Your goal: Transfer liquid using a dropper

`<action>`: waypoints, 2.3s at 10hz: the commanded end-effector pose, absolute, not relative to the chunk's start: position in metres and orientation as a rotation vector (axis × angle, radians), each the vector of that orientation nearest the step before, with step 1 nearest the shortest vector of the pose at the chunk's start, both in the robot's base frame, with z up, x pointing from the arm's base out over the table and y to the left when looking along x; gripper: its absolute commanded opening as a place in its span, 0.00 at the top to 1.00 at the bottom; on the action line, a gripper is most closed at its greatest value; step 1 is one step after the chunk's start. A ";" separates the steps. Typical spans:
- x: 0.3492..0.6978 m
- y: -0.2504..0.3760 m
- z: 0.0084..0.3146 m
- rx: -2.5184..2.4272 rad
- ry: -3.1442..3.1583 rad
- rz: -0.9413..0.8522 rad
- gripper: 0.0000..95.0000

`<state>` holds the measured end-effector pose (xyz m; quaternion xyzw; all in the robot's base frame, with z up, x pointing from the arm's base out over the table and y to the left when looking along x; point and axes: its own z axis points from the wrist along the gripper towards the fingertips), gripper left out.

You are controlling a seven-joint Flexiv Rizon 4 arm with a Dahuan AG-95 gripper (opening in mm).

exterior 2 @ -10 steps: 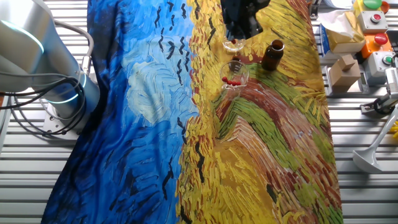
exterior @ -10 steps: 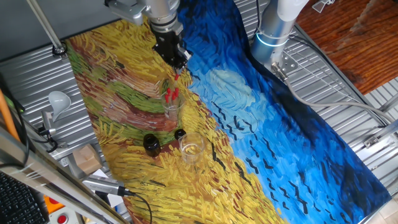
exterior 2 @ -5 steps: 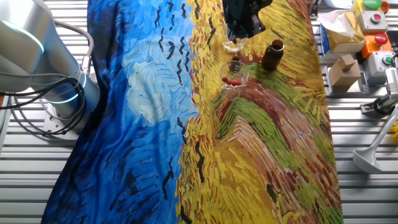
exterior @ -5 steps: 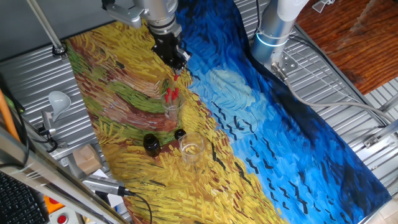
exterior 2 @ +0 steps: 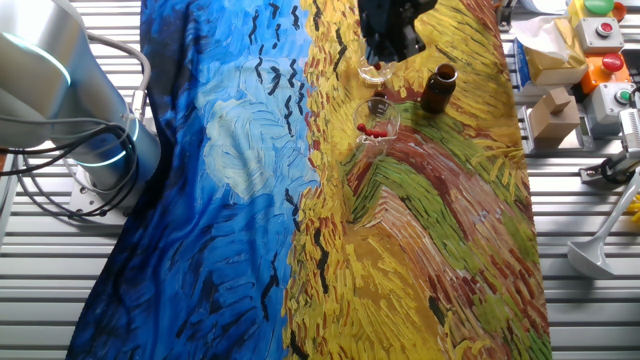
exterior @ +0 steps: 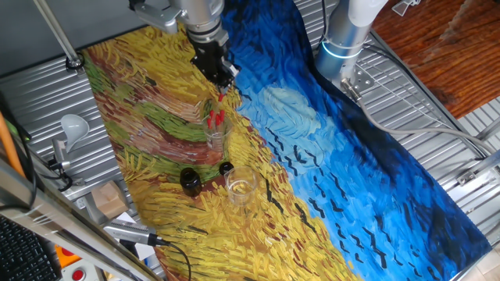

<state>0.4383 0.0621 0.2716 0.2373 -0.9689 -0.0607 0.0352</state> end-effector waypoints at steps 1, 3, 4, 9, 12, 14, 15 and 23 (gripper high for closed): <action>0.437 0.063 0.271 0.708 -2.987 -0.189 1.00; 0.437 0.063 0.271 0.708 -2.991 -0.188 1.00; 0.435 0.063 0.270 0.712 -2.990 -0.187 1.00; 0.442 0.076 0.270 0.686 -2.999 -0.192 1.00; 0.482 0.094 0.274 0.670 -2.995 -0.187 1.00; 0.500 0.101 0.273 0.675 -2.993 -0.184 1.00; 0.508 0.104 0.271 0.679 -2.993 -0.185 1.00; 0.512 0.107 0.266 0.759 -2.966 -0.158 1.00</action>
